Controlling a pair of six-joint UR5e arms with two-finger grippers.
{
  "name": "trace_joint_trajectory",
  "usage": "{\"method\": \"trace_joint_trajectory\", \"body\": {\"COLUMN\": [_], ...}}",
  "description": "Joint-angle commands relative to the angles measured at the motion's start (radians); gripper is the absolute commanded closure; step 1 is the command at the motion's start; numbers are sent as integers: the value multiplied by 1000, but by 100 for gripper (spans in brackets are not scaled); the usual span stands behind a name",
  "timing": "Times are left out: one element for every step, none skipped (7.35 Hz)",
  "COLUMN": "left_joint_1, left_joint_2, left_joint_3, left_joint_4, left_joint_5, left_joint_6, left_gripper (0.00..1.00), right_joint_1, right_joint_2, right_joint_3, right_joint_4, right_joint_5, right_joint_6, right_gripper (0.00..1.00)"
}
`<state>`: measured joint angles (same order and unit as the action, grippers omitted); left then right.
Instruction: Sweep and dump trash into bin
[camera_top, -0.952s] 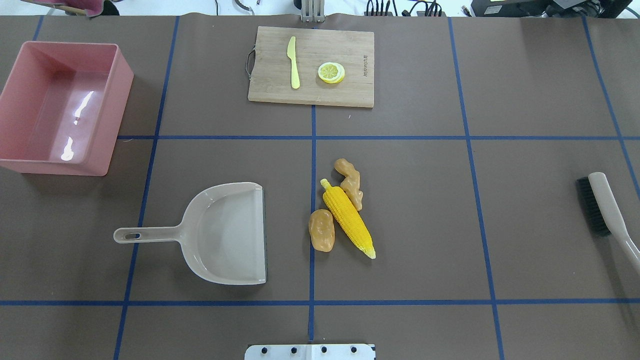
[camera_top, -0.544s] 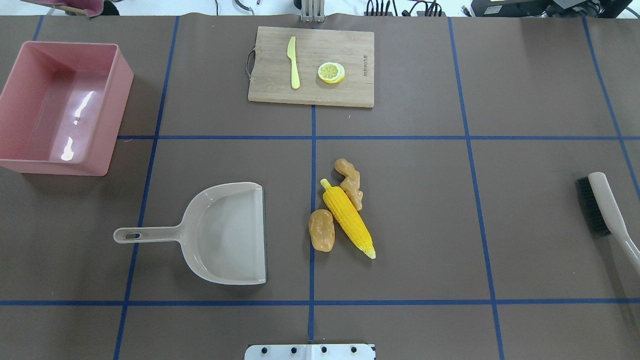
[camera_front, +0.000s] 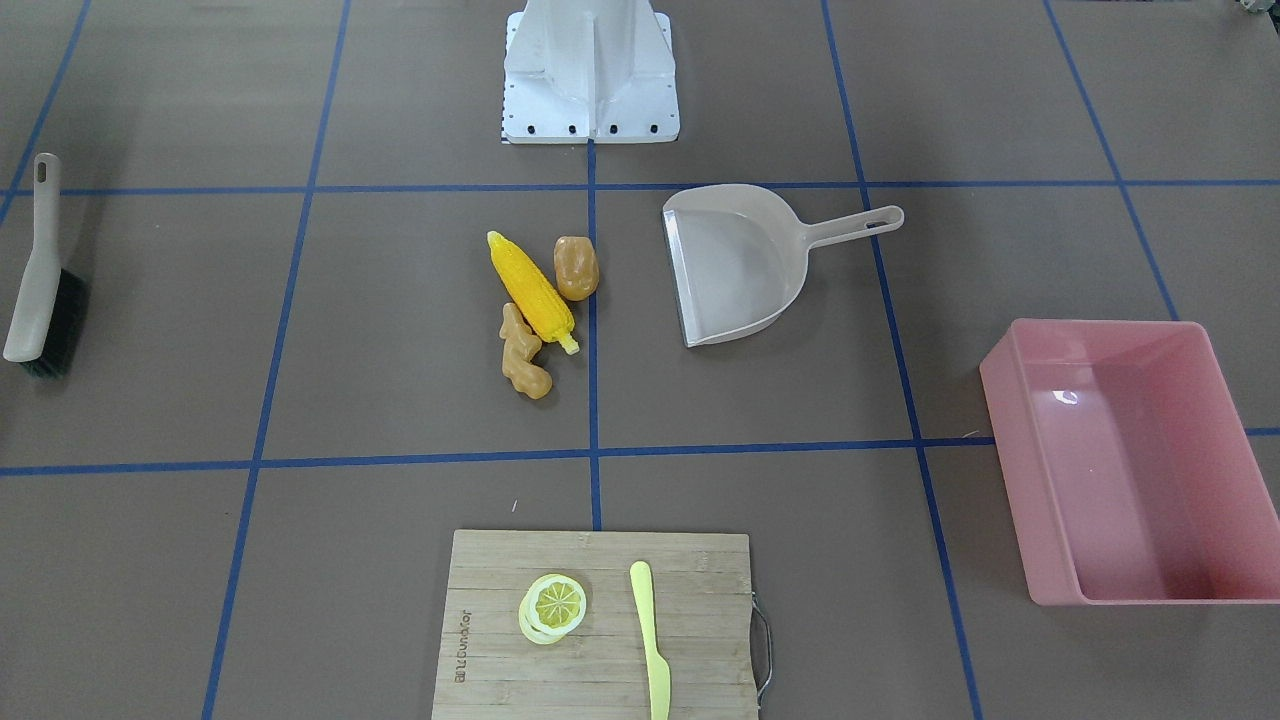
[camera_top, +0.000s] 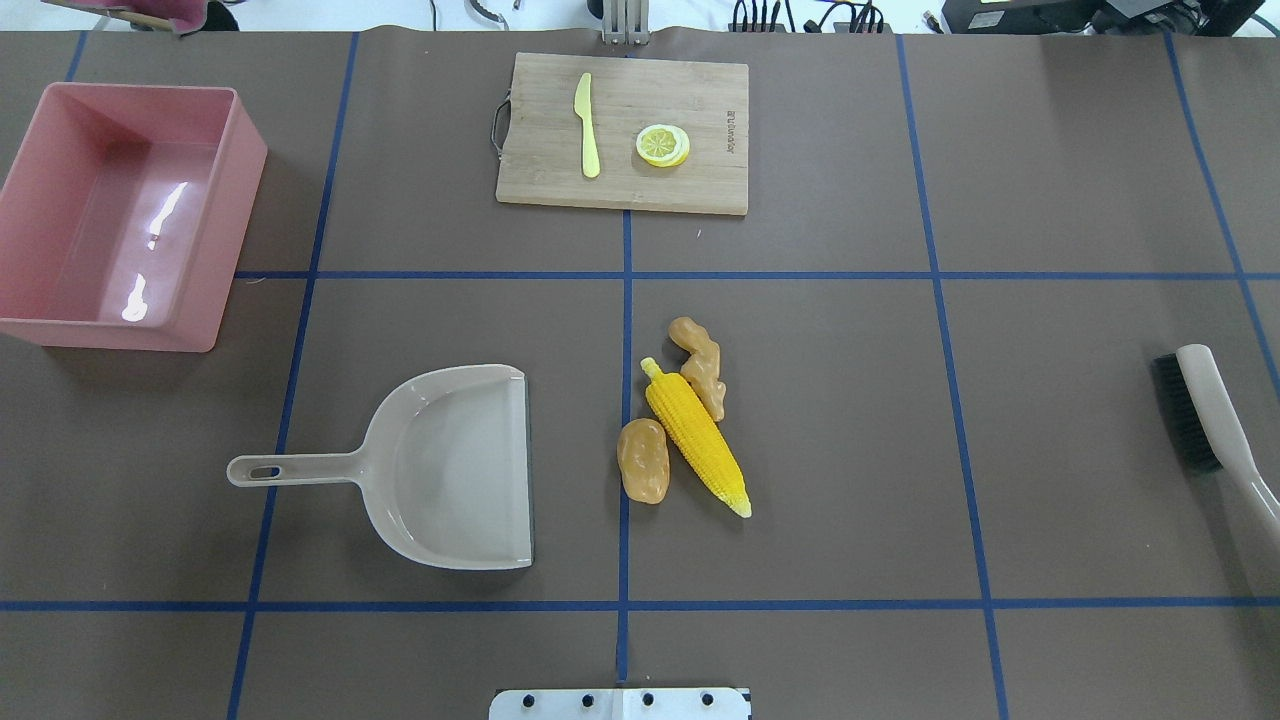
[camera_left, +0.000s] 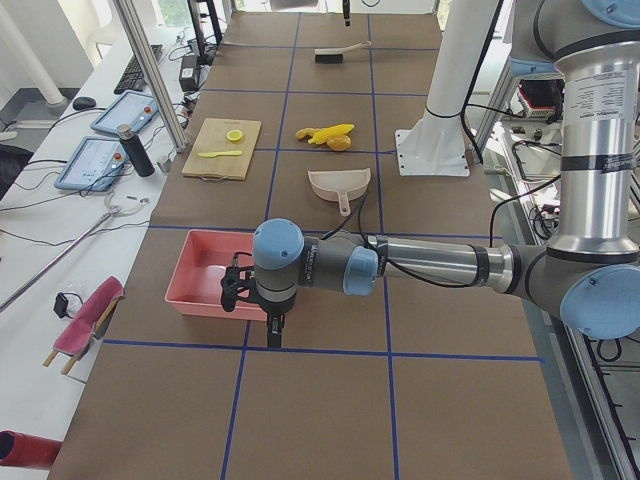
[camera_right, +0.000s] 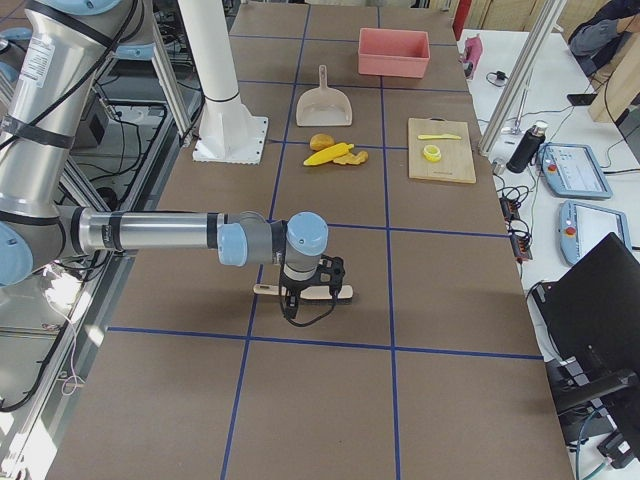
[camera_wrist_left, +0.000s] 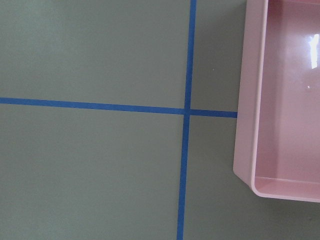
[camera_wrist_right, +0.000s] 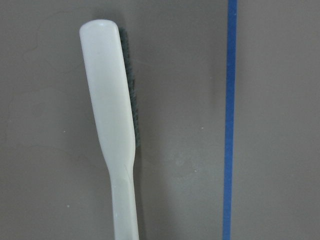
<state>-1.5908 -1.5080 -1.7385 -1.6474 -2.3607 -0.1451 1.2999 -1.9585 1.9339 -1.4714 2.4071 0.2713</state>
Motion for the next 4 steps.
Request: {"method": "trace_joint_trajectory", "body": {"left_joint_1": [15, 78, 154, 202], "left_joint_2": [-97, -194, -284, -299], "left_joint_3": [-77, -91, -95, -137], "left_joint_4": [163, 316, 367, 371], "left_joint_5": [8, 29, 131, 149], "left_joint_6": [2, 4, 5, 10], "left_gripper": [2, 2, 2, 2], "right_joint_1": [-126, -175, -239, -255], "right_joint_2": [-37, -39, -37, -37], "right_joint_3": [-1, -7, -24, -36], "right_joint_4": [153, 152, 157, 164], "right_joint_5": [-6, -9, -25, -31], "right_joint_6": [220, 239, 255, 261], "right_gripper": [3, 4, 4, 3]}}
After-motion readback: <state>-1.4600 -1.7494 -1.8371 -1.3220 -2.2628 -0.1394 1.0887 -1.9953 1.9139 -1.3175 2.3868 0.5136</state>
